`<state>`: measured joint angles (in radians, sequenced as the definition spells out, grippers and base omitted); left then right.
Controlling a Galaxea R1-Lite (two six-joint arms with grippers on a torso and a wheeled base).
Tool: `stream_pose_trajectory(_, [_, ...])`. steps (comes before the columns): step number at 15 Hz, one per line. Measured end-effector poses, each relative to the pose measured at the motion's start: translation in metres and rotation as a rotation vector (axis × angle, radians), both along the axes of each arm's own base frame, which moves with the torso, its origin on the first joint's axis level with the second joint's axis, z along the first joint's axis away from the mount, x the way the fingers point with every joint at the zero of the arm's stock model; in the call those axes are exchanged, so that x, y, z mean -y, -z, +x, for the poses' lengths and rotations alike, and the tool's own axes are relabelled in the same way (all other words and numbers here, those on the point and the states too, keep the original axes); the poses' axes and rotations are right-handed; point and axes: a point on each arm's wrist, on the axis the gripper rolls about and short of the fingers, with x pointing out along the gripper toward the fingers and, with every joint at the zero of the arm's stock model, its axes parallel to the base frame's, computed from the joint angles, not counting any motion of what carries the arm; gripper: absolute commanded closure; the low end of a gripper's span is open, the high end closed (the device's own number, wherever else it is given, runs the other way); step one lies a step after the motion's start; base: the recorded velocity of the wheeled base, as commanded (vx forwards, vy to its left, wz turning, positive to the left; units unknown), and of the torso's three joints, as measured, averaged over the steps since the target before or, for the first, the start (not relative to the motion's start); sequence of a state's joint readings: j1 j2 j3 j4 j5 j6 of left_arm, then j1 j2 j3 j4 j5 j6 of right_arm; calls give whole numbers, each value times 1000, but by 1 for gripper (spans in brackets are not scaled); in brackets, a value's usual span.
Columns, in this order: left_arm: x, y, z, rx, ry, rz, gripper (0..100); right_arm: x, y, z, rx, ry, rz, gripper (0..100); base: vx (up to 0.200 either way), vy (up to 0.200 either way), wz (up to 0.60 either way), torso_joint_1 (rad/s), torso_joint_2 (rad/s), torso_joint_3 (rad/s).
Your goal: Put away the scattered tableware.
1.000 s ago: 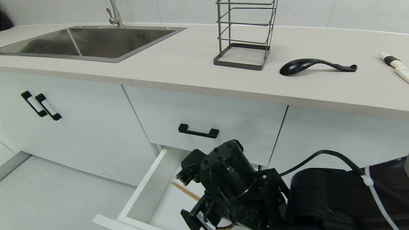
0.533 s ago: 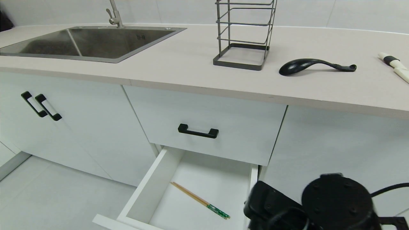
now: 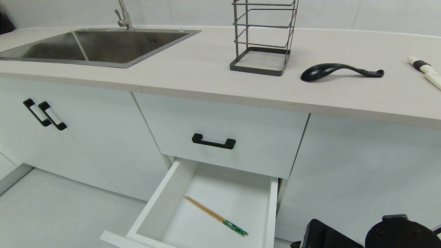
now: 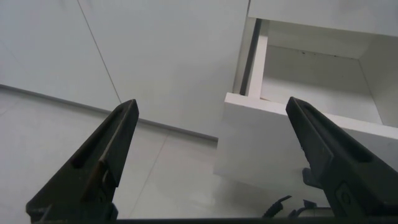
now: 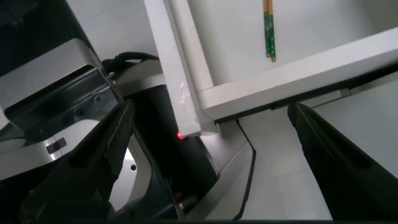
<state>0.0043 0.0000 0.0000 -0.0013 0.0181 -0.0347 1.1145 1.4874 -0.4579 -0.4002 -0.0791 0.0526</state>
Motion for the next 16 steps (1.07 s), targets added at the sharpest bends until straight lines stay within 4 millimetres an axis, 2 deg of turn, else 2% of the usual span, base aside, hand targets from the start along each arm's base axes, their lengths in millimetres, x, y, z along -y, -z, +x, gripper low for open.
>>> stream_pose_trajectory(11, [0,0,0,-1,0,0,0,0,4,3,-2,10,-19,0,0,0,0,2,-10,-6])
stream_pose_trajectory(16, [0,0,0,-1,0,0,0,0,4,3,-4,9,-20,0,0,0,0,102,-310,-262])
